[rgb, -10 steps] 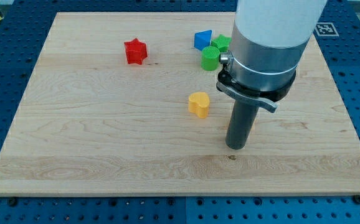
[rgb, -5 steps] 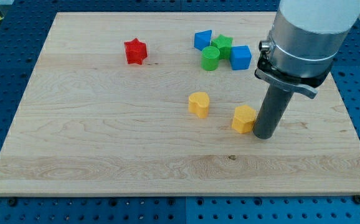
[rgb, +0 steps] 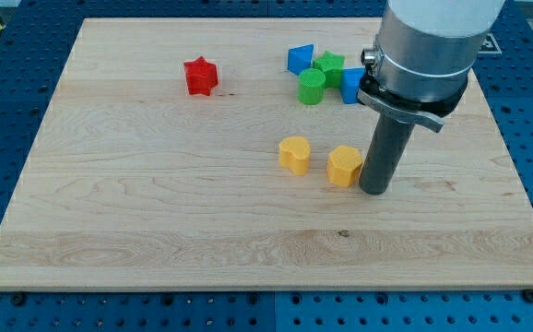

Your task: Push the yellow hexagon closer to the yellow heart

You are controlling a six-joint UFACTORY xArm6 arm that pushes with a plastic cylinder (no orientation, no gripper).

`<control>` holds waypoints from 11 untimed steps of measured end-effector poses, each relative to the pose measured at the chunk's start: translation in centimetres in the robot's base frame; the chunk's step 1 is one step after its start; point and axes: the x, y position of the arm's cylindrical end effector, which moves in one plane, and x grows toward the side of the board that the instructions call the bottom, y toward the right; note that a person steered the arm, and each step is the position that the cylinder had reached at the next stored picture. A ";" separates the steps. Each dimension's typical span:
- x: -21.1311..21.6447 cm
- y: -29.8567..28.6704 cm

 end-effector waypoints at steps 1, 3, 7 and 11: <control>0.0 0.0; -0.7 -1.8; -1.8 -3.9; -7.3 0.4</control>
